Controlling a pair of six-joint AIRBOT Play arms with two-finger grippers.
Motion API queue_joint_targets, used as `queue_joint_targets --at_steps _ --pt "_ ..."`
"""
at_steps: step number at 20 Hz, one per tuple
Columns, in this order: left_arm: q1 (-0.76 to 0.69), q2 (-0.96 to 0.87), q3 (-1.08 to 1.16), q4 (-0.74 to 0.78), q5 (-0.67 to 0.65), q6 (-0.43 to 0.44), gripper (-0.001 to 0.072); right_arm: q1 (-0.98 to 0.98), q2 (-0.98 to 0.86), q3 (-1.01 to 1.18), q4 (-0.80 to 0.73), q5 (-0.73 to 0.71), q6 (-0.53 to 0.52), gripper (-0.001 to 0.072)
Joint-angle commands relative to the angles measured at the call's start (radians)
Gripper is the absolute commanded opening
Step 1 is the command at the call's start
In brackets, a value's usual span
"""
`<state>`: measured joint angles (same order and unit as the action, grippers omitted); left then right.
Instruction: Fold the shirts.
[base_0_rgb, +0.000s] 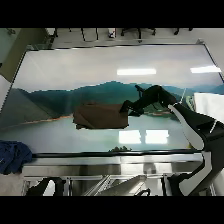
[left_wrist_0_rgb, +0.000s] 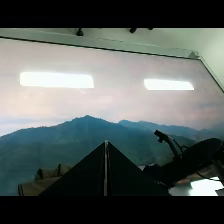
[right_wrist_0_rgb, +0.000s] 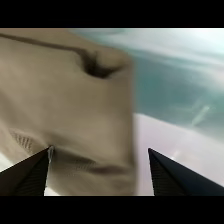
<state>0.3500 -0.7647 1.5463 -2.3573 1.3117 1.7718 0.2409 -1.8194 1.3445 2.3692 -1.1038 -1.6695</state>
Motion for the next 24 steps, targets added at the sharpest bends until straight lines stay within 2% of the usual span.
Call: queue_joint_targets --at_steps 1,2,3,4,5,6,9,13,18,24 --pt "0.000 0.000 0.000 0.002 0.000 0.000 0.0010 0.057 -0.027 -0.005 0.019 0.057 -0.005 0.0701" --pt "0.000 0.000 0.000 0.002 0.000 0.000 0.0009 0.068 -0.028 -0.005 0.028 0.068 -0.002 0.0665" --pt "0.000 0.000 0.000 0.002 0.001 0.000 0.0009 0.076 -0.027 -0.003 0.037 0.073 -0.003 0.0349" --pt "0.000 0.000 0.000 0.002 0.001 0.000 0.0010 0.080 -0.026 0.001 0.036 0.073 -0.006 0.0075" --pt "0.000 0.000 0.000 0.002 0.001 0.000 0.0009 0.081 -0.022 0.008 0.037 0.068 -0.006 0.0068" --pt "0.000 0.000 0.000 0.002 0.001 0.000 0.0010 0.080 -0.014 0.018 0.036 0.059 -0.006 0.0021" --pt "0.000 0.000 0.000 0.002 0.002 0.000 0.0010 0.058 0.082 0.050 0.026 0.058 -0.006 0.0023" --pt "0.000 0.000 0.000 0.002 0.002 0.001 0.0010 -0.102 0.338 0.128 0.025 0.054 -0.006 0.0023" --pt "0.000 0.000 0.000 0.002 0.001 0.001 0.0010 -0.483 0.618 0.202 0.016 0.053 -0.002 0.0023" --pt "0.000 0.000 0.000 0.001 0.008 0.000 0.0010 -1.022 0.642 0.201 0.001 -0.027 -0.003 0.0023"
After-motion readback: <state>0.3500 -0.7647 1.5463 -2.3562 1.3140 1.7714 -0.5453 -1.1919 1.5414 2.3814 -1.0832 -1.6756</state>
